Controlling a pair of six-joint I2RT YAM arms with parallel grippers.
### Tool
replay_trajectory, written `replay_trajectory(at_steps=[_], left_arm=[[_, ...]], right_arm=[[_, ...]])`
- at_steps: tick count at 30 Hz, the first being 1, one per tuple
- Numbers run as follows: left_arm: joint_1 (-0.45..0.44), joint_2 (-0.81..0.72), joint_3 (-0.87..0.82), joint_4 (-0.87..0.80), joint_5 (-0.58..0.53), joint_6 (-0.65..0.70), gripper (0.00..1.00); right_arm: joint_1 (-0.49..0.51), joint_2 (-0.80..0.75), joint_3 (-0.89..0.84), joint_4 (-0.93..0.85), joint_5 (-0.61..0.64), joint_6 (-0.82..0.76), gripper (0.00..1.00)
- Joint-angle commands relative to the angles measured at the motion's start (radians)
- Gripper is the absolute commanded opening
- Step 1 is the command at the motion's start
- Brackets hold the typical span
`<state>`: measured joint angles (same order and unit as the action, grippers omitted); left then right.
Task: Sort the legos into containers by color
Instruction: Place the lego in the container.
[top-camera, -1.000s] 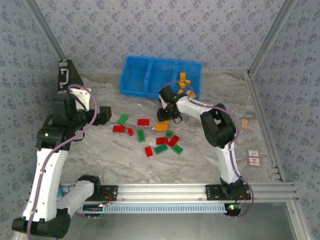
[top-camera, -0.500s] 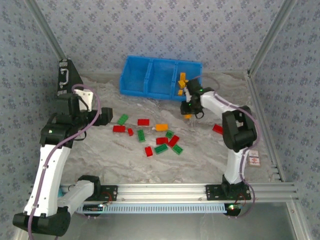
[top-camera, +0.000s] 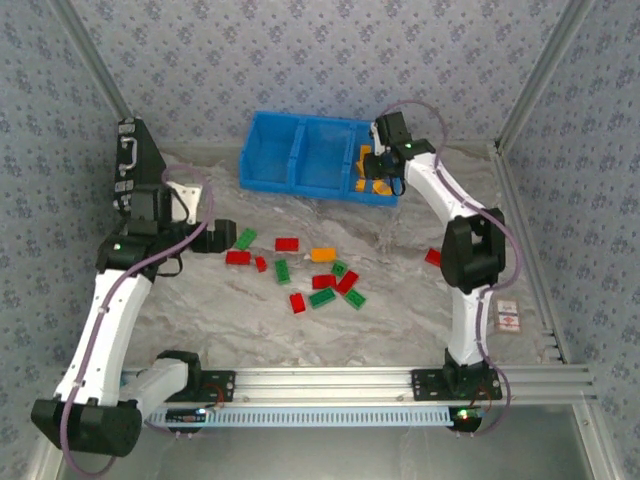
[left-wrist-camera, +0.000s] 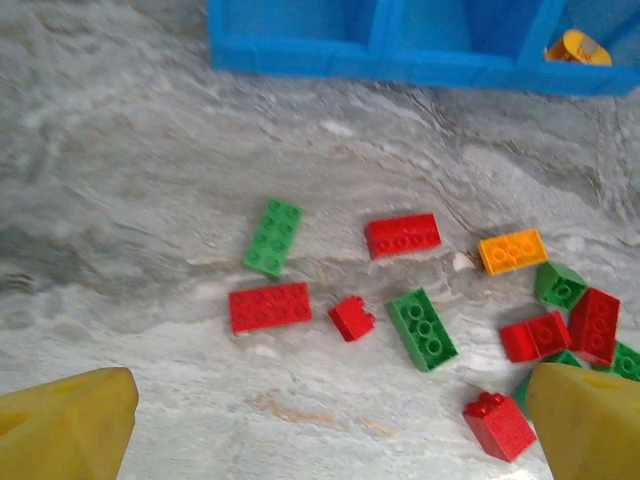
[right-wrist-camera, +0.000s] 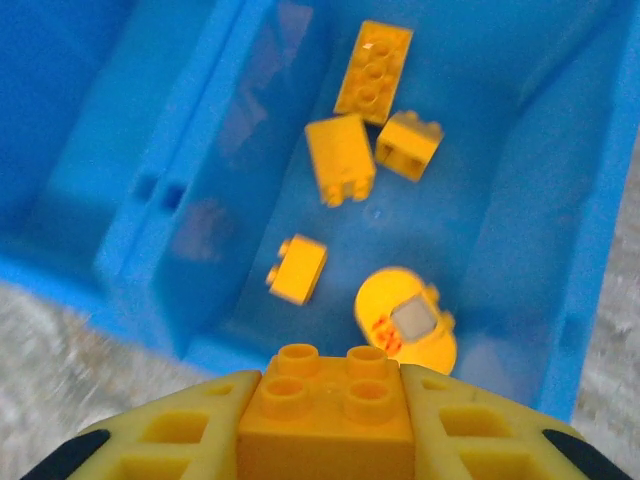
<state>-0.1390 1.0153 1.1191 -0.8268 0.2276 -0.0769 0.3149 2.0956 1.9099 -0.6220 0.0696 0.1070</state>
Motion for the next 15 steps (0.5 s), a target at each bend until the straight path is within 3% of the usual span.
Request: replay_trajectory(at_steps=[1,11,15], left_arm=[[0.003,0.022,-0.019,0.015,0.094,-0.045,0.99],[-0.006,0.086,-0.153,0.178,0.192,-0.251,0.94],[-0.092,0.151,-0.163,0.203,0.102,-0.283,0.92]], right_arm=[[0.002,0.116,0.106,0.007,0.12,-0.033,0.35],[0.014,0.263,0.249,-0.016,0.173,-0.049,0.4],[0.015,0.254,0.226,0.006,0.15,-0.05,0.46]])
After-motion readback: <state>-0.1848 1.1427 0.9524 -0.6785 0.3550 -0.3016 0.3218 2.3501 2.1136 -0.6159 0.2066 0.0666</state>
